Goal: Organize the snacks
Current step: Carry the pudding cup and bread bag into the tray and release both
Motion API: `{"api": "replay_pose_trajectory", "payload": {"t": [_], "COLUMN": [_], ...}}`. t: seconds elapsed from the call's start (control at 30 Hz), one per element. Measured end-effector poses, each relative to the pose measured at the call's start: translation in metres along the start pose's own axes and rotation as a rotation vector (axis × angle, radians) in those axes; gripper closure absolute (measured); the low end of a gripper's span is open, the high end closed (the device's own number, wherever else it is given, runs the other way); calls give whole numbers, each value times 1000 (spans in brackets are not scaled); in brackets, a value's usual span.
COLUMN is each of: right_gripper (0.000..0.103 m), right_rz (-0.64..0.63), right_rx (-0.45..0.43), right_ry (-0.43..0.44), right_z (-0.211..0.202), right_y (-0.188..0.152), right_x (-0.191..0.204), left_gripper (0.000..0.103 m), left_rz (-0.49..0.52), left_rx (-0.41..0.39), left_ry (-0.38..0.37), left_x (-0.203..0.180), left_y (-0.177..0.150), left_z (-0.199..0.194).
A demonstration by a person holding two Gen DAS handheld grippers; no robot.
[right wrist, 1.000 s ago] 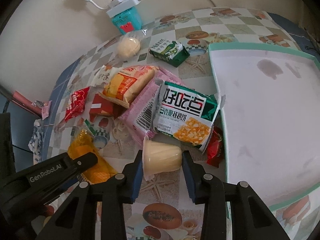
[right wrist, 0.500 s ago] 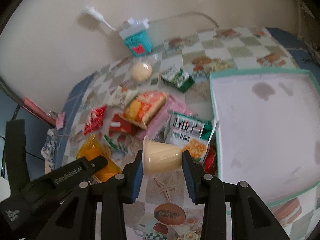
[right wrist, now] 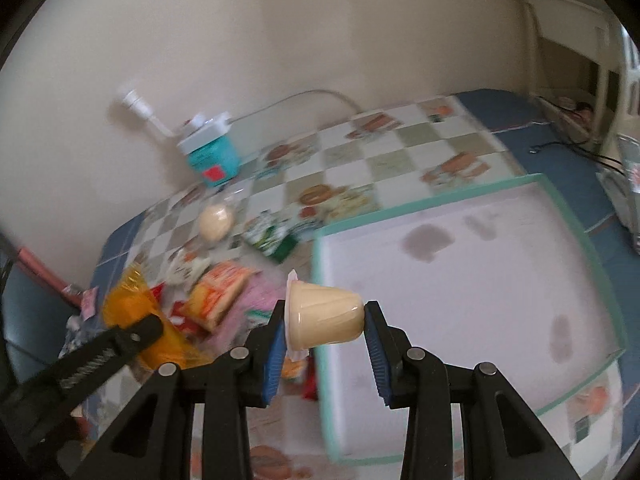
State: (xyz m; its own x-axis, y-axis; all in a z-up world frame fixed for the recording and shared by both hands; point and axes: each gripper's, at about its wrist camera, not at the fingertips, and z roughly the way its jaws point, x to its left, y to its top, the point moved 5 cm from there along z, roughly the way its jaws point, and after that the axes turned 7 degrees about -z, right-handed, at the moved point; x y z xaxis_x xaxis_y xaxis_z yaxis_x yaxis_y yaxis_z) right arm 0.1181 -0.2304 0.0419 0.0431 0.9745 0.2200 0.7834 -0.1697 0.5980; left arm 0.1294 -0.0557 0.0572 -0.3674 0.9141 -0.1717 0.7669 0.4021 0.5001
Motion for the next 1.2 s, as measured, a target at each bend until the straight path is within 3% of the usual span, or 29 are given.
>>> {"api": "replay_pose_trajectory", "payload": {"t": [0.47, 0.67, 1.2], "right_gripper": [64, 63, 63], "right_rz": [177, 195, 189], "right_rx": [-24, -21, 7], "right_ry": [-221, -265, -318], "right_z": [-1, 6, 26], "right_y": [11, 13, 16], "right_x": [-118, -137, -155], "left_gripper": [57, 57, 56], "left_rz": [211, 269, 298], "left_rx": [20, 41, 46], "left_ry": [-71, -80, -139], "left_x": [-105, -129, -154], "left_y": [-20, -30, -34], "left_z": [22, 39, 62]}}
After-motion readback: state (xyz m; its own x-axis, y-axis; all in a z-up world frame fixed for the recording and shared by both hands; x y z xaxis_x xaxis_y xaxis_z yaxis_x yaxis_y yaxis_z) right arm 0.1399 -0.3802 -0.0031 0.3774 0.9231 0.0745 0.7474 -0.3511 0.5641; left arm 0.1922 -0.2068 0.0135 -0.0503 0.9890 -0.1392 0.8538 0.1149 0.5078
